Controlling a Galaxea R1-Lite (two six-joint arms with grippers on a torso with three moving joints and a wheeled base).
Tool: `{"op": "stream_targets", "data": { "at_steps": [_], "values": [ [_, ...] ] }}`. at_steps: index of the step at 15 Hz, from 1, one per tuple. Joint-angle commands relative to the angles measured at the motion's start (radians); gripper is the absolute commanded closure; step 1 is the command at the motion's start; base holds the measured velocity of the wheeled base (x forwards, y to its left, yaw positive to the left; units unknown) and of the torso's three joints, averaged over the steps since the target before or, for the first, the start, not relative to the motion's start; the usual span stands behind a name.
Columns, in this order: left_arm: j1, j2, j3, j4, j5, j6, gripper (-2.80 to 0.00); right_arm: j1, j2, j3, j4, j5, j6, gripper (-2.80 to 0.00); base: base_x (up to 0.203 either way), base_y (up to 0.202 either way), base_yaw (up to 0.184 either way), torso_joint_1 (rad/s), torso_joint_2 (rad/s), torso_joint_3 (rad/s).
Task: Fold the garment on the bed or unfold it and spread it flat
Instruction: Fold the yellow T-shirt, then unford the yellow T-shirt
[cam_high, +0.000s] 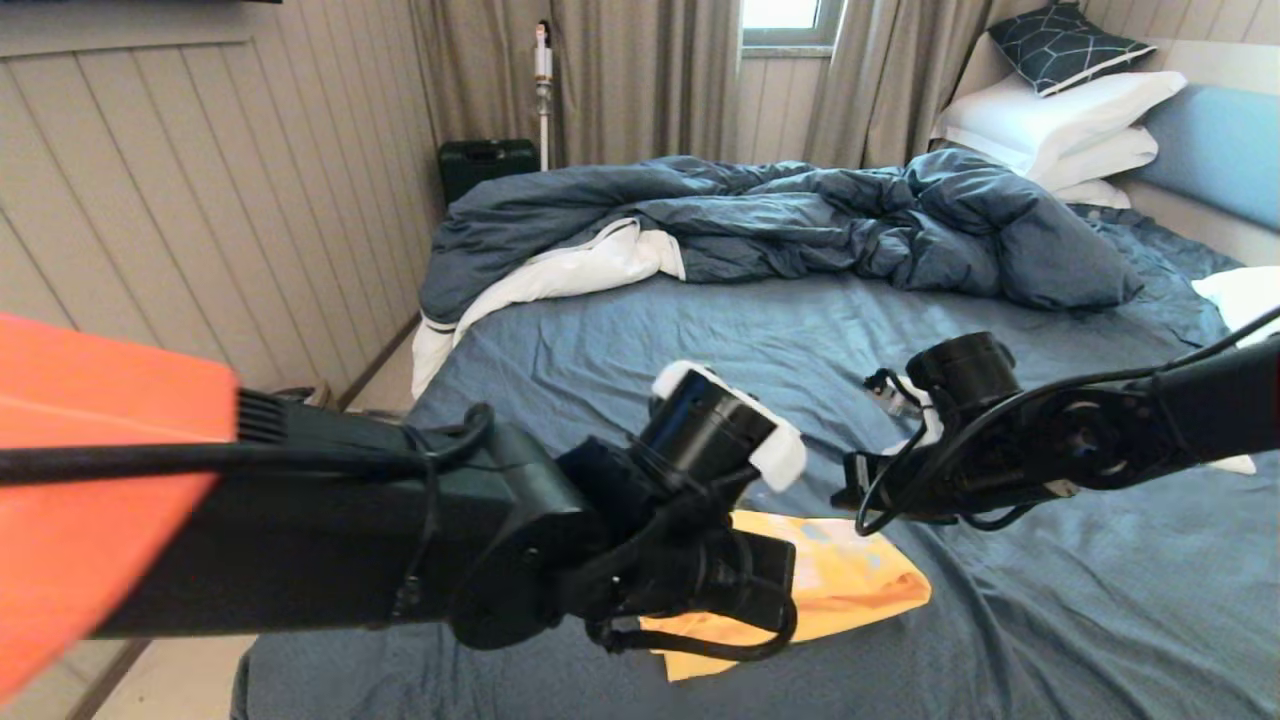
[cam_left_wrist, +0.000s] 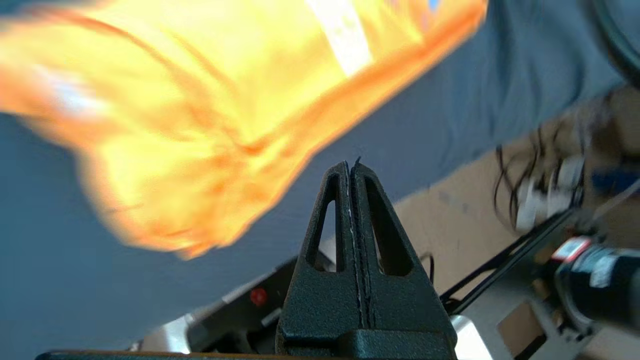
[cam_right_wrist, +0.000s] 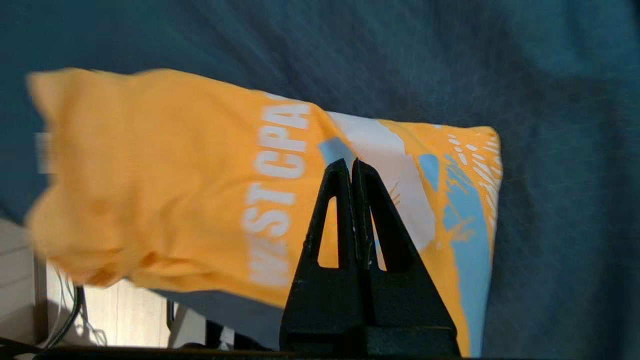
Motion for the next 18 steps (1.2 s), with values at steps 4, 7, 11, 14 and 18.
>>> {"op": "stream_targets", "data": {
  "at_steps": [4,7,11,14,18],
  "values": [
    [0.223,-0.368,0.229,-0.002,0.036,0.024,0.0,0.002,-0.314,0.089,0.003,-0.003,0.001,0.0,0.0,0.0,0.0,0.0,0.0,0.0],
    [0.434,-0.591,0.382,-0.002,0.05,0.088,0.0,-0.008,-0.506,0.187,0.014,-0.009,-0.001,0.0,0.0,0.0,0.0,0.0,0.0,0.0],
    [0.691,-0.97,0.563,0.069,0.046,0.198,0.0,-0.038,-0.85,0.272,0.22,-0.02,-0.013,0.0,0.0,0.0,0.0,0.0,0.0,0.0],
    [0.766,-1.286,0.635,0.266,0.035,0.232,0.0,-0.044,-1.164,0.354,0.395,-0.104,-0.032,0.0,0.0,0.0,0.0,0.0,0.0,0.0],
    [0.802,-1.579,0.727,0.445,0.083,0.254,0.0,-0.042,-1.511,0.531,0.493,-0.207,-0.069,0.0,0.0,0.0,0.0,0.0,0.0,0.0]
  ]
}}
